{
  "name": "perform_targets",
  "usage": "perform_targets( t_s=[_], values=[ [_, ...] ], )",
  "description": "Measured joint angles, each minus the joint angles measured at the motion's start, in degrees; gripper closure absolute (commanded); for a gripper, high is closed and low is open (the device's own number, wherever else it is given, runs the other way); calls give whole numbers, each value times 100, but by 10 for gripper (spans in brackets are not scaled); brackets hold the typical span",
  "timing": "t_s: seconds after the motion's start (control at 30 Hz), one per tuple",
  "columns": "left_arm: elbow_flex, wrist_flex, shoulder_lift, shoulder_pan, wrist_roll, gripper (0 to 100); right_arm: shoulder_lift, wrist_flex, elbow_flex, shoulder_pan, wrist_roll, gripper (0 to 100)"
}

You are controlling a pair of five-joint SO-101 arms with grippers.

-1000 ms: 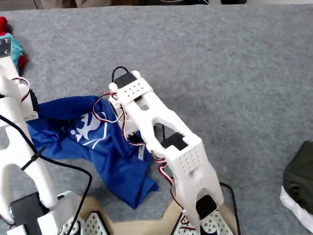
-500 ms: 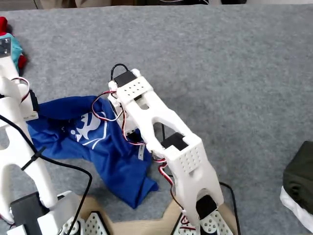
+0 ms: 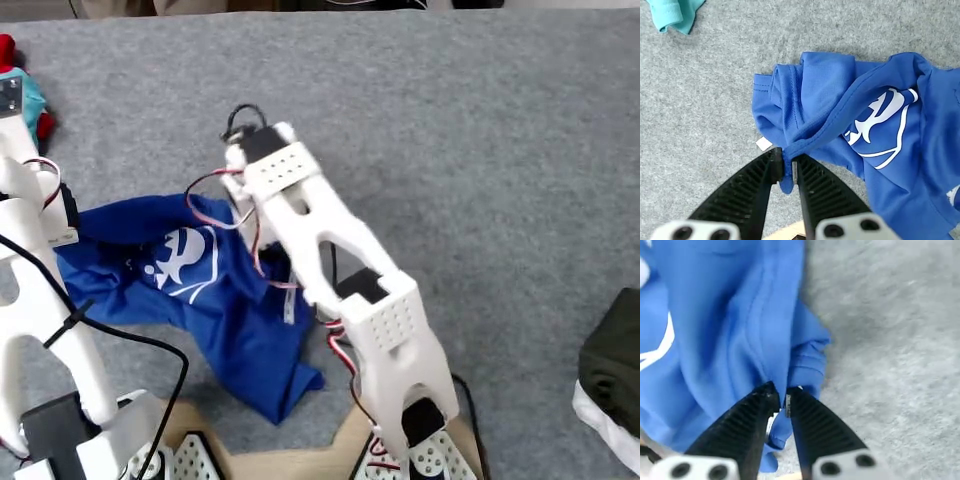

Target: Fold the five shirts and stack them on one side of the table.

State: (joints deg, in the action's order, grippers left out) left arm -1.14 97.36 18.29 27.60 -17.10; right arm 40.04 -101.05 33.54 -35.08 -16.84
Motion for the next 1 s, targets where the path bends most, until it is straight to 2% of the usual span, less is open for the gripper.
perform_targets(
  t_s=[0.2, 0.43, 0.63, 1.0],
  values=[
    [0, 0, 0, 0, 0, 981, -176, 0, 176, 466, 105, 994],
    [0, 0, 0, 0, 0, 981, -1002, 0, 176, 492, 615, 988],
    [0, 0, 0, 0, 0, 981, -949, 0, -290, 501, 800, 885],
    [0, 0, 0, 0, 0, 981, -88, 0, -334, 501, 800, 880]
  ],
)
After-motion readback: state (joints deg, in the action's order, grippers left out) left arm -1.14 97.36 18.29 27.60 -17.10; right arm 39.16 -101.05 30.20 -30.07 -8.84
